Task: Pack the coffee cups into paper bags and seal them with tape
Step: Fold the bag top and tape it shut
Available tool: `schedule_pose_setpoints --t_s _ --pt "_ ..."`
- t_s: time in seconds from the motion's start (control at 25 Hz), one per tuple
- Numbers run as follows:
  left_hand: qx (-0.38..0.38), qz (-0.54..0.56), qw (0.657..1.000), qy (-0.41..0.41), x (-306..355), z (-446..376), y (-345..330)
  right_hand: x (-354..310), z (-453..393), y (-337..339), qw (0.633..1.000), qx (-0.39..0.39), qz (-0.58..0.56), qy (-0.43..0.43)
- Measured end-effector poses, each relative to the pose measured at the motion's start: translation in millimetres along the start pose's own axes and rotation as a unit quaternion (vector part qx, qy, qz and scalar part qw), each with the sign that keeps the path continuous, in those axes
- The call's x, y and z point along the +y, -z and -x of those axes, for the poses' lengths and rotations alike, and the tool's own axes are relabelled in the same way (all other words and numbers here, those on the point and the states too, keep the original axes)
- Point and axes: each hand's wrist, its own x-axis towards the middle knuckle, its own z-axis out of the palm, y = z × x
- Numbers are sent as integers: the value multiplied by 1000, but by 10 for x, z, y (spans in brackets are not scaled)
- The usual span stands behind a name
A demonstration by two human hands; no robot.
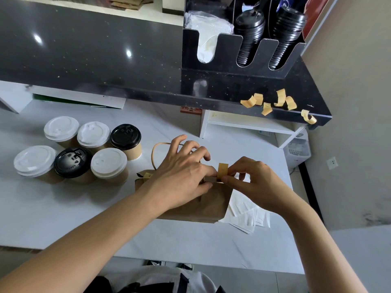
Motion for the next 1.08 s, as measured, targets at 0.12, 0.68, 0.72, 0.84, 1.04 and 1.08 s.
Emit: schedule_pose_setpoints --t_s 0.12,0.68,0.72,0.84,1.04,1.08 --pt "0 4 1000 -2 2 -2 6 15 49 -8 1000 8 -12 -5" --pt "-72 4 997 2 -21 -20 19 40 154 -75 997 51 -44 35" --pt "-73 1 997 1 -22 -24 21 32 159 -79 997 50 -43 45" --pt "-74 4 997 -4 -11 -32 19 30 189 -73 998 44 6 54" --pt "-60 7 998 -16 20 -45 13 24 297 35 999 2 -15 29" --pt "-60 4 998 -19 26 -52 15 17 274 39 997 33 -62 13"
